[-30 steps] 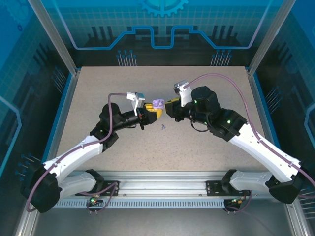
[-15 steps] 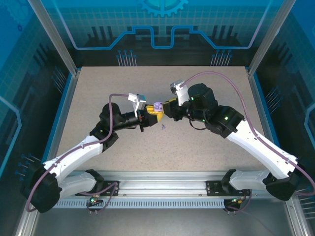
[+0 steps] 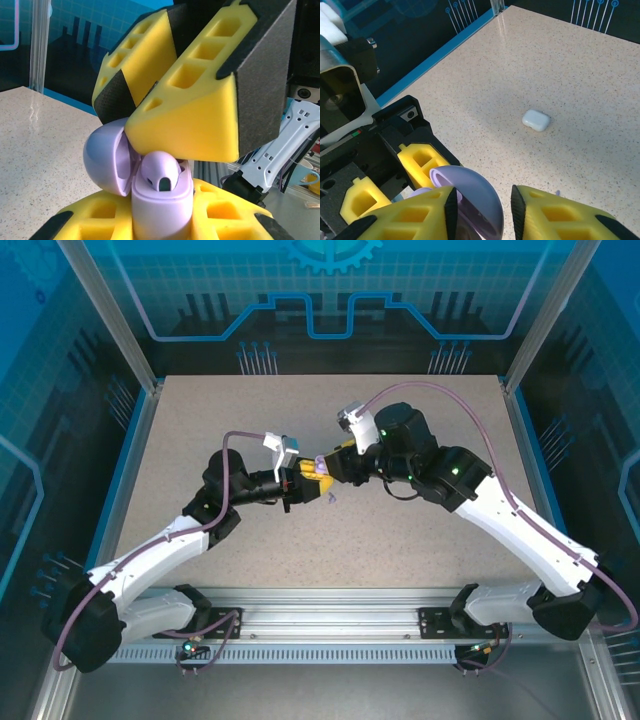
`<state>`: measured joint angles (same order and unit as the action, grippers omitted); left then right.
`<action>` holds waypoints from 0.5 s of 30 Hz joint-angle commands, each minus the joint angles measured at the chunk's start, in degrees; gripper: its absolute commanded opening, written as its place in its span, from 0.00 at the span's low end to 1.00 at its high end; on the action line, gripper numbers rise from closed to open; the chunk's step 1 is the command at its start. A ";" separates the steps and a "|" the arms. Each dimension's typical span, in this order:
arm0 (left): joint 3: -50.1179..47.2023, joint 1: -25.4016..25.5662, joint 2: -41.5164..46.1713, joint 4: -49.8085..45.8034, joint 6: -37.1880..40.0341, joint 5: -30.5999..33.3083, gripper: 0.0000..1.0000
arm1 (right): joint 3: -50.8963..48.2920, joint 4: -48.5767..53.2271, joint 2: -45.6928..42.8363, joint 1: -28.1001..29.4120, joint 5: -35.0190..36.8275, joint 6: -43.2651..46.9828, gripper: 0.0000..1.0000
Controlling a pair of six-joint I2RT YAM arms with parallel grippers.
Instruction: Insert the wireless bluetooth earbuds into the charging case
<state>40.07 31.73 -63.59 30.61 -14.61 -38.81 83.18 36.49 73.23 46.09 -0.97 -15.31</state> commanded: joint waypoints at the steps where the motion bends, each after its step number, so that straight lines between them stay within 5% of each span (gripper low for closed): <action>1: 2.60 0.44 -0.13 1.96 0.48 -2.07 0.14 | 2.60 3.40 1.42 1.50 0.37 2.09 0.37; 11: 0.68 -0.72 1.29 -4.14 1.10 7.57 0.13 | -1.68 2.47 -3.72 0.53 17.01 -3.28 0.53; 15: -1.67 -3.26 3.32 -5.76 -0.38 8.24 0.13 | -4.59 4.64 -4.78 -3.76 17.93 -6.68 0.54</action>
<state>39.83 30.04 -62.83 26.02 -14.66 -32.56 80.55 39.00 69.69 44.82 13.06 -18.63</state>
